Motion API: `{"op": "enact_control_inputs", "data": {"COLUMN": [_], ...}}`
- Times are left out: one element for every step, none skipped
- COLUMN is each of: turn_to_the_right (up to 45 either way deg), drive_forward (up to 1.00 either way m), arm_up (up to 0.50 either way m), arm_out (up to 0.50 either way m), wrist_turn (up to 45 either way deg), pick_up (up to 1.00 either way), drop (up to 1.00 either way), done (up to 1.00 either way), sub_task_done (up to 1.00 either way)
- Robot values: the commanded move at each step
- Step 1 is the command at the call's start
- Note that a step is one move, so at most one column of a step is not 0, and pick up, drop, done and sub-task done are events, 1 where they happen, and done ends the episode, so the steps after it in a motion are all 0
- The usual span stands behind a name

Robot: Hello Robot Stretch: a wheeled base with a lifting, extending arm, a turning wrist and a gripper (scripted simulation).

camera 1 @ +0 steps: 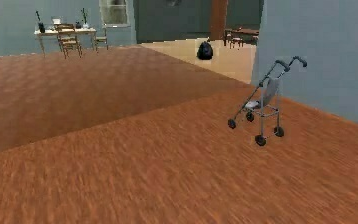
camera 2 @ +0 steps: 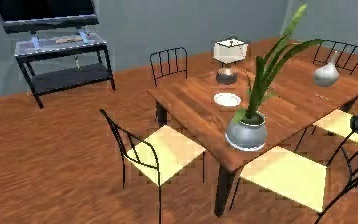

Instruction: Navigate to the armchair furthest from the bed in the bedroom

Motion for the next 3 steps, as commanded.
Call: {"op": "enact_control_inputs", "data": {"turn_to_the_right": [0.0,0.0,3.0], "drive_forward": [1.00,1.00,0.00], "arm_up": [0.00,0.00,0.00], "arm_out": [0.00,0.00,0.00], "wrist_turn": [0.0,0.0,0.0], "pick_up": [0.00,0.00,0.00], "drop": [0.00,0.00,0.00], "done": [0.00,0.00,0.00], "sub_task_done": [0.00,0.00,0.00]}}
